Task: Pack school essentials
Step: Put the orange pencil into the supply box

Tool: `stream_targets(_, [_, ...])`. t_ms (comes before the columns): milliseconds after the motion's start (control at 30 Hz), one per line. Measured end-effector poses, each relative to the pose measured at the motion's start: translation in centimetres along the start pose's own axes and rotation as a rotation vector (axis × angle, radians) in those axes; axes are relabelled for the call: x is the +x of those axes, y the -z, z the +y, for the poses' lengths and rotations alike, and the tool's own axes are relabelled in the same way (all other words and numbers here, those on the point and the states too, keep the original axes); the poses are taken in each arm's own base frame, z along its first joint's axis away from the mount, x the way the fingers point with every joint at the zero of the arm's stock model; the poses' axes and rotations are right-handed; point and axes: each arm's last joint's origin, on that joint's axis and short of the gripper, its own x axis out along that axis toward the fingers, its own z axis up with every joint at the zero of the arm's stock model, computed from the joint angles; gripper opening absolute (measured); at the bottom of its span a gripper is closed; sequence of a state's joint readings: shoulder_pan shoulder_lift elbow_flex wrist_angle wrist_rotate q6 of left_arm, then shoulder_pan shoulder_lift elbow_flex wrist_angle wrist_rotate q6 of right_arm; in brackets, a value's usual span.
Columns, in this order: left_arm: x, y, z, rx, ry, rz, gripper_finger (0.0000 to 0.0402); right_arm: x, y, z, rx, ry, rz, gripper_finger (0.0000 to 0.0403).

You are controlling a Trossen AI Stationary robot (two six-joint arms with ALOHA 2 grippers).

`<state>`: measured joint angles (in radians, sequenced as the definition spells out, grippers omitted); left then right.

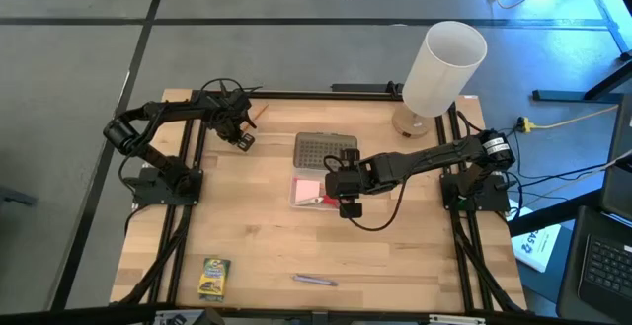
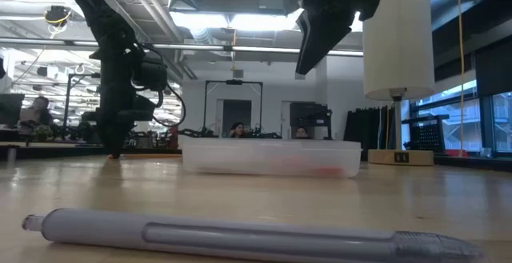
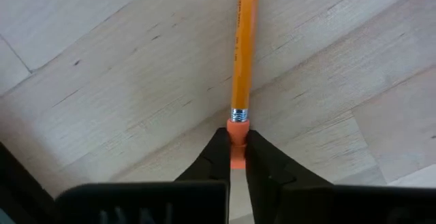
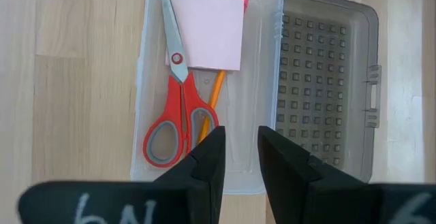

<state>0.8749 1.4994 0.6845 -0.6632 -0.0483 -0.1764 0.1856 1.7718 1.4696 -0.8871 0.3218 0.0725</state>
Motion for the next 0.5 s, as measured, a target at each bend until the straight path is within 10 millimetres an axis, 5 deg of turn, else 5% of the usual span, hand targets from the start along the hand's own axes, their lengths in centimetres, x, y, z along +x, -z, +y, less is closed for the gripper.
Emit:
stream_targets(267, [0.0, 0.2, -0.6, 0.029, -0.012, 0.005, 0.0007, -0.3, 0.2, 0.0, 0.032, 0.000, 0.009, 0.0090])
stream_targets(500, [-1.0, 1.0, -1.6, 0.043, 0.026, -0.005, 0.0007, -3.2, 0.6, -0.6, 0.100, -0.009, -0.051, 0.0090])
